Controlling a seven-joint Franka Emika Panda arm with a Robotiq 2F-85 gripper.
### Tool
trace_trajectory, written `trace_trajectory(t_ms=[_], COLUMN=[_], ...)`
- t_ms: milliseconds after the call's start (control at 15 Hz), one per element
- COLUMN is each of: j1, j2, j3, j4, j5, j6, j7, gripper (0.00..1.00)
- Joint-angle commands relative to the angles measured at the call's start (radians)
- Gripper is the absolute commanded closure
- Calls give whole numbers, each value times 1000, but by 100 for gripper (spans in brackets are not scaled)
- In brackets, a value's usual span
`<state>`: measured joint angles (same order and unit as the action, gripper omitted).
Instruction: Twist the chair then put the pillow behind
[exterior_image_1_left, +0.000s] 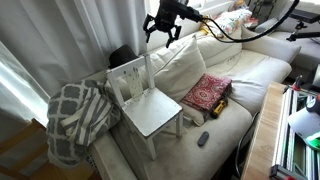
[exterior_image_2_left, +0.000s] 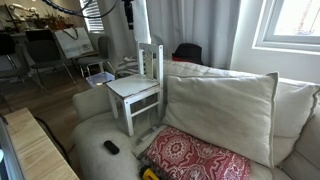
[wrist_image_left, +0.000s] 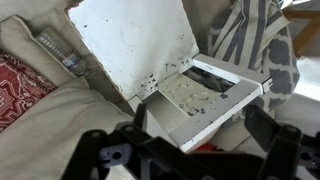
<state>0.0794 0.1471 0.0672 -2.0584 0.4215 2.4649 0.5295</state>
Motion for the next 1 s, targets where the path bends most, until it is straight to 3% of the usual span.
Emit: trace_trajectory(t_ms=[0,200,733,933], j1=[1,4,68,92], j2=[-2,16,180,262], j3=[-3,6,73,84], j4=[3,6,52,95], j5=[-1,35,214,234], j6=[-3,20,347,448], j7=[1,0,153,198], gripper=[0,0,0,0])
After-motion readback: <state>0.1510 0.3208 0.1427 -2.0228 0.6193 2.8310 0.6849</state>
